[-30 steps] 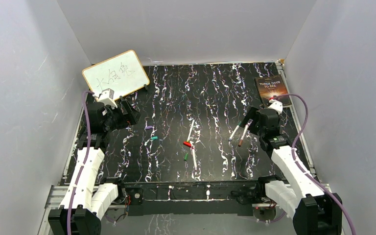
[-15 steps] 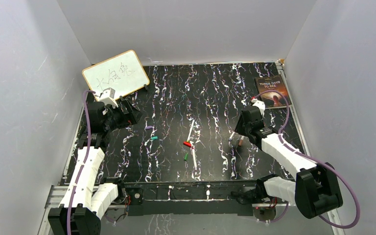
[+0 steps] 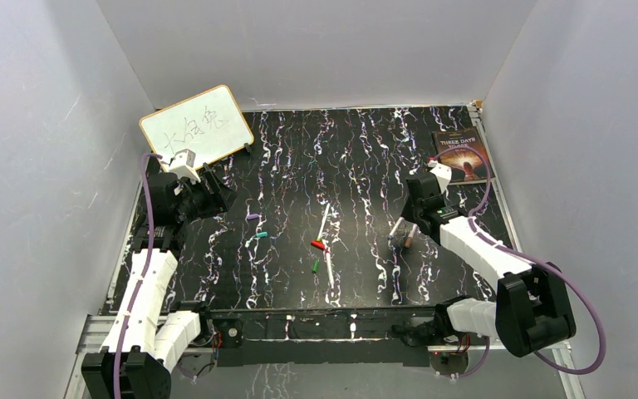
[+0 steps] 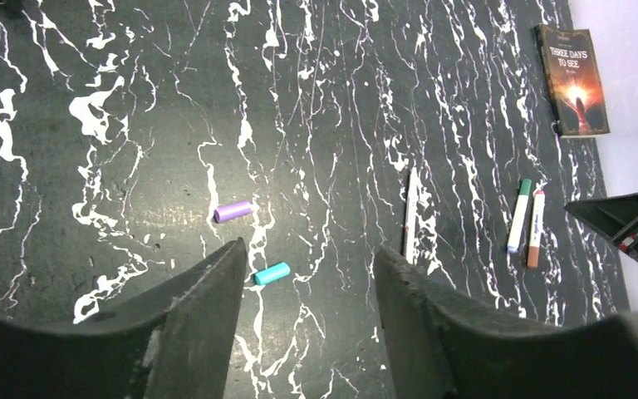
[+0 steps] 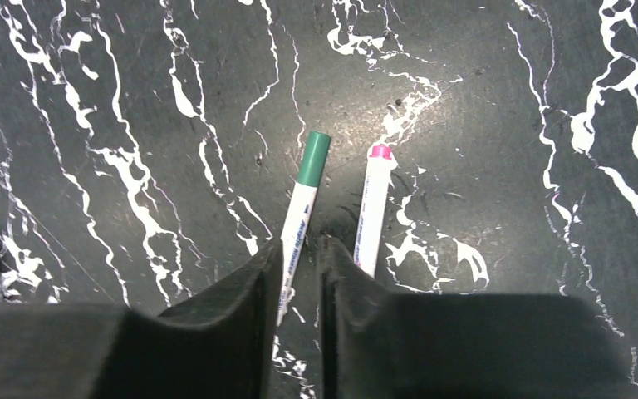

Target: Insert the pens into the pen caps

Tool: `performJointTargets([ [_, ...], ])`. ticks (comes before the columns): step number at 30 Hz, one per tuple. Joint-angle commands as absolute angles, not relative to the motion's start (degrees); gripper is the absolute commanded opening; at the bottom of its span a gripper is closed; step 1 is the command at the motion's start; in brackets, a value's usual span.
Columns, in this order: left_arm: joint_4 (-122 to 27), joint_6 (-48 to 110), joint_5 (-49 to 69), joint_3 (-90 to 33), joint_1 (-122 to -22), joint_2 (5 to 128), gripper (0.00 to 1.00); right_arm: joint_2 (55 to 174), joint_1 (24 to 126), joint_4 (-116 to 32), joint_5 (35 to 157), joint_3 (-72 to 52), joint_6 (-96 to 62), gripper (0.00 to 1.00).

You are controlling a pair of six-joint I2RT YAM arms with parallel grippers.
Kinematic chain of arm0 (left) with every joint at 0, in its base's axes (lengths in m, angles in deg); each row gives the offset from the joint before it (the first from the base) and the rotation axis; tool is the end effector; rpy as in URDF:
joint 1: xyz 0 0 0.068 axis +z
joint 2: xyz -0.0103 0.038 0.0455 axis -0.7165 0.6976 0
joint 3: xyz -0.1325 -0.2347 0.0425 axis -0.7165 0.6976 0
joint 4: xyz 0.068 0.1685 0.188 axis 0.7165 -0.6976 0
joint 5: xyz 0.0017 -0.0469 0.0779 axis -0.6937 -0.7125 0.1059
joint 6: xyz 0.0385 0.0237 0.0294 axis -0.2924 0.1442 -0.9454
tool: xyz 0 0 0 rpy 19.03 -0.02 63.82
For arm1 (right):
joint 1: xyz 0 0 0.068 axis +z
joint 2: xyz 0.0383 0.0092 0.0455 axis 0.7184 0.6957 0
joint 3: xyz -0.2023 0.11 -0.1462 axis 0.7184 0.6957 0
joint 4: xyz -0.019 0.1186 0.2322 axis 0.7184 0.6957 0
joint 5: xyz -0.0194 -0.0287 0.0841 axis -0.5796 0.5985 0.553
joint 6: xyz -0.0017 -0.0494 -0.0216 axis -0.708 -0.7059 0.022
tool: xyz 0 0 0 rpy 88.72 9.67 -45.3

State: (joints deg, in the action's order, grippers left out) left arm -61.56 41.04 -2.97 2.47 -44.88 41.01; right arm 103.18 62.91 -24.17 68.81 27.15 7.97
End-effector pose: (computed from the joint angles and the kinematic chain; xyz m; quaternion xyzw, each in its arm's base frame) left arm 0.2029 -0.0097 0.2986 -0.0598 0.8152 -0.2500 0.5190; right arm 0.2311 0.0582 0.2035 0.1782 0.9097 -0.0058 0.3751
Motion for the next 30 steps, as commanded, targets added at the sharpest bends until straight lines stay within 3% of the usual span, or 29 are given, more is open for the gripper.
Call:
performJointTargets([
  [1, -62.40, 40.82, -3.87, 1.87, -45.17, 40.47, 0.51, 103.64, 63.15, -24.98, 66.54, 23.39, 8.48, 0.11],
  [6, -62.54, 40.74, -3.01, 1.88, -45.18, 40.68, 0.22, 104.53, 63.15, -25.54, 65.67, 24.07, 8.08, 0.02],
  [8, -62.37, 40.59, -2.90, 2.02, -45.18, 40.82, 0.16, 104.80, 63.15, -26.02, 65.55, 24.29, 8.00, 0.04],
  [13, -62.32, 40.47, -2.73, 1.98, -45.20, 41.25, 0.10, 105.78, 63.12, -27.76, 65.56, 24.54, 7.98, 0.04],
  [16, -62.42, 40.34, -2.57, 2.04, -45.22, 41.25, 0.00, 106.91, 63.05, -28.21, 65.44, 24.22, 8.24, 0.00],
  [26, -62.45, 40.29, -2.50, 2.11, -45.16, 41.53, 0.02, 110.00, 62.49, -29.30, 66.76, 24.08, 9.31, 0.00],
  [30, -62.08, 40.37, -2.42, 2.30, -45.16, 41.48, 0.25, 110.19, 62.25, -29.30, 66.34, 24.08, 9.31, 0.25],
])
